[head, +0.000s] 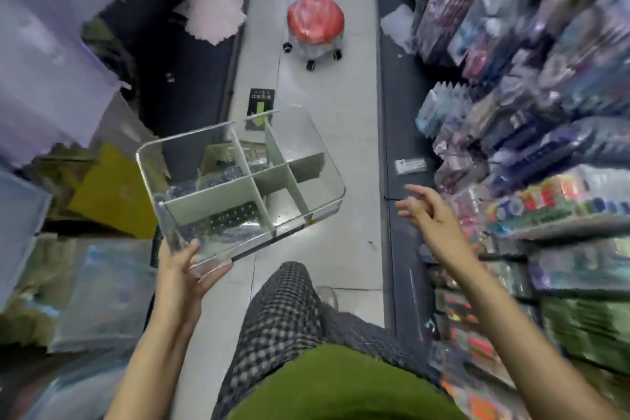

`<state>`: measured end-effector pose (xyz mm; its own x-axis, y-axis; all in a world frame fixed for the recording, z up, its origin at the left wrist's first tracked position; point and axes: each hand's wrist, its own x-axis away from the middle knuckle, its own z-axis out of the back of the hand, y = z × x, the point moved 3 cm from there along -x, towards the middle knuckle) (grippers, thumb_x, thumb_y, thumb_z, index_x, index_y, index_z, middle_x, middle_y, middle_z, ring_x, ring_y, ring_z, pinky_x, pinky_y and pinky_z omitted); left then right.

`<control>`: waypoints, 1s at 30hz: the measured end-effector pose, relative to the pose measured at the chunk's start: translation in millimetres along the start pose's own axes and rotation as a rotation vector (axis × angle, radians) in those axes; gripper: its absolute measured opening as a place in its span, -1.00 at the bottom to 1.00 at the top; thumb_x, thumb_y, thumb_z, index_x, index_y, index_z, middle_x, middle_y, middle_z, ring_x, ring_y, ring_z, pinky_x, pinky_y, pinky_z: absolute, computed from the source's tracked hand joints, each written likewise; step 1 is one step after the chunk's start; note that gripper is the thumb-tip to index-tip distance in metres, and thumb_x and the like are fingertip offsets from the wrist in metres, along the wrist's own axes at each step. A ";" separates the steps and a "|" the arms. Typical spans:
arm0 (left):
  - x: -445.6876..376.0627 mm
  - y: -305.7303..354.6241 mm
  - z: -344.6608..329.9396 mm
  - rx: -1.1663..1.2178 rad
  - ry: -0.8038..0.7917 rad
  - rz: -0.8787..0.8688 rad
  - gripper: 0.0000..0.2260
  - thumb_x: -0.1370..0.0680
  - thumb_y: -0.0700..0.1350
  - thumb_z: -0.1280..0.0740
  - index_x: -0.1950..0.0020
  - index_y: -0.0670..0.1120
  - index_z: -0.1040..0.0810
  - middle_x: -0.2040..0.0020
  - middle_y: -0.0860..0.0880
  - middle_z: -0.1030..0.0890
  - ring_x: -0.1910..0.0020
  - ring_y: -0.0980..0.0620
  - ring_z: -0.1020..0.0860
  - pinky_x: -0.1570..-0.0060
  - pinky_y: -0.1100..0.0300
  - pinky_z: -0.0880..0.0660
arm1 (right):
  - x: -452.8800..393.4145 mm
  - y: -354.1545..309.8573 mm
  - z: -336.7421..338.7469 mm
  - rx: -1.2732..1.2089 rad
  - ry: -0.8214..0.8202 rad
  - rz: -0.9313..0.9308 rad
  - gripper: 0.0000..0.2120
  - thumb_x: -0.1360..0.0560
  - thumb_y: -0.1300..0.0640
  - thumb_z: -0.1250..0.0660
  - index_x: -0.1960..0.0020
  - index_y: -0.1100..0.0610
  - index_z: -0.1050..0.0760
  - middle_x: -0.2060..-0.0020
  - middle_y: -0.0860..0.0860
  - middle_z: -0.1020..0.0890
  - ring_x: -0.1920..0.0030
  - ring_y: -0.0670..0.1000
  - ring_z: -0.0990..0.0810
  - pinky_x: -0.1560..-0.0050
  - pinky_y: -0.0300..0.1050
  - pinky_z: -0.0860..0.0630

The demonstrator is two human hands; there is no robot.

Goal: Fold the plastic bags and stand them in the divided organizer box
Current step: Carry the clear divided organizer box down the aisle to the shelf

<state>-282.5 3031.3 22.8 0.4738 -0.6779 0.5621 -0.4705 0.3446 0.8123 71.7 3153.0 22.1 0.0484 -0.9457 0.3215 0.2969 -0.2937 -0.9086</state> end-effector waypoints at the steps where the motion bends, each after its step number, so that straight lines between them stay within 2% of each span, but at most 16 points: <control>1: -19.7 12.2 -9.2 0.013 0.017 0.006 -0.60 -0.58 -0.26 -0.16 -0.35 0.10 -0.31 -0.42 -0.10 -0.33 0.02 -0.29 -0.57 0.16 -0.02 -0.63 | -32.6 -17.5 -2.6 0.007 -0.012 0.024 -0.83 -0.60 0.15 -0.17 -0.15 -0.02 -0.43 0.11 -0.05 -0.63 0.17 -0.24 -0.60 0.06 -0.39 -0.50; 3: -62.3 35.0 -27.1 0.039 0.041 0.006 -0.61 -0.58 -0.25 -0.17 -0.35 0.07 -0.30 -0.45 -0.14 -0.28 0.16 -0.21 -0.65 0.16 -0.03 -0.62 | -96.6 -49.2 -10.4 0.030 -0.043 0.060 -0.84 -0.60 0.11 -0.18 -0.13 -0.08 -0.43 0.09 -0.05 -0.64 0.12 -0.21 -0.61 0.03 -0.36 -0.52; 5: -109.7 56.0 -47.5 0.067 0.048 -0.008 -0.69 -0.58 -0.24 -0.17 -0.23 0.10 -0.34 -0.39 -0.13 -0.31 0.26 -0.14 -0.67 0.17 -0.03 -0.62 | -159.1 -75.7 -20.1 0.047 -0.068 0.085 -0.85 -0.59 0.05 -0.18 -0.11 -0.14 -0.43 0.08 -0.08 -0.64 0.06 -0.15 -0.61 -0.04 -0.26 -0.53; 9: -213.9 104.7 -91.5 0.092 0.085 -0.005 -0.65 -0.59 -0.25 -0.16 -0.29 0.09 -0.26 -0.25 -0.11 -0.36 0.27 -0.11 -0.67 0.18 -0.02 -0.62 | -276.5 -115.8 -39.7 0.048 -0.048 0.094 -0.85 -0.59 0.07 -0.17 -0.08 -0.16 -0.43 0.09 -0.08 -0.64 0.06 -0.11 -0.60 -0.04 -0.17 -0.49; 13: -310.2 164.0 -144.1 0.092 0.097 0.009 -0.72 -0.59 -0.26 -0.15 -0.19 0.07 -0.26 -0.01 -0.09 -0.39 0.32 -0.10 -0.67 0.22 0.00 -0.62 | -370.7 -148.8 -53.9 0.016 -0.029 0.037 -0.83 -0.60 0.12 -0.17 -0.08 -0.13 -0.44 0.09 -0.03 -0.64 0.07 -0.04 -0.60 -0.07 -0.09 -0.49; 16: -373.4 207.9 -189.1 0.082 0.090 0.013 -0.70 -0.60 -0.24 -0.14 -0.26 0.05 -0.20 0.01 -0.11 -0.40 0.31 -0.07 -0.67 0.23 0.03 -0.62 | -432.6 -172.9 -56.9 0.032 -0.038 0.010 -0.82 -0.60 0.13 -0.17 -0.08 -0.13 -0.44 0.08 -0.03 -0.64 0.08 -0.04 -0.61 -0.05 -0.11 -0.51; 18: -413.7 230.9 -219.7 0.075 0.091 0.019 -0.75 -0.61 -0.23 -0.13 -0.23 0.02 -0.21 0.08 -0.15 -0.42 0.34 -0.05 -0.67 0.28 0.06 -0.64 | -474.3 -186.2 -53.6 0.049 -0.040 0.000 -0.83 -0.60 0.12 -0.17 -0.10 -0.11 -0.45 0.07 -0.04 -0.65 0.10 -0.12 -0.62 -0.02 -0.19 -0.53; 20: -453.2 250.0 -250.6 0.081 0.094 0.022 -0.76 -0.61 -0.22 -0.13 -0.22 0.02 -0.23 0.15 -0.16 -0.43 0.35 -0.05 -0.66 0.30 0.08 -0.64 | -521.5 -196.3 -47.9 0.051 -0.035 -0.014 -0.83 -0.60 0.14 -0.16 -0.14 -0.02 -0.45 0.07 -0.02 -0.64 0.15 -0.21 -0.62 0.03 -0.30 -0.55; 22: -491.1 264.2 -279.8 0.091 0.107 0.026 -0.74 -0.61 -0.22 -0.14 -0.24 0.05 -0.25 0.12 -0.14 -0.45 0.34 -0.06 -0.66 0.27 0.06 -0.64 | -573.5 -206.0 -42.6 0.038 -0.036 -0.027 -0.81 -0.60 0.17 -0.16 -0.19 0.07 -0.43 0.09 -0.01 -0.64 0.19 -0.23 -0.62 0.07 -0.34 -0.54; 26: -565.4 283.2 -336.5 0.144 0.148 0.023 -0.71 -0.60 -0.22 -0.15 -0.26 0.06 -0.29 0.00 -0.16 -0.48 0.33 -0.09 -0.67 0.29 0.06 -0.64 | -694.4 -234.0 -40.7 0.080 -0.113 -0.018 -0.78 -0.61 0.19 -0.14 -0.23 0.13 -0.41 0.08 0.00 -0.62 0.14 -0.15 -0.60 0.10 -0.38 -0.52; 30: -622.8 300.8 -394.5 0.212 0.274 0.036 -0.72 -0.60 -0.22 -0.16 -0.26 0.06 -0.32 0.03 -0.17 -0.51 0.31 -0.10 -0.67 0.31 0.05 -0.63 | -823.8 -285.5 -45.6 0.138 -0.238 0.013 -0.80 -0.61 0.19 -0.13 -0.20 0.11 -0.40 0.06 0.06 -0.60 0.09 -0.07 -0.58 0.06 -0.33 -0.51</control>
<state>-425.5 3813.4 -21.6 0.6233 -0.4582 0.6337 -0.6209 0.2027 0.7573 -96.4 4009.6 4.5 0.2710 -0.8849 0.3788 0.4212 -0.2448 -0.8733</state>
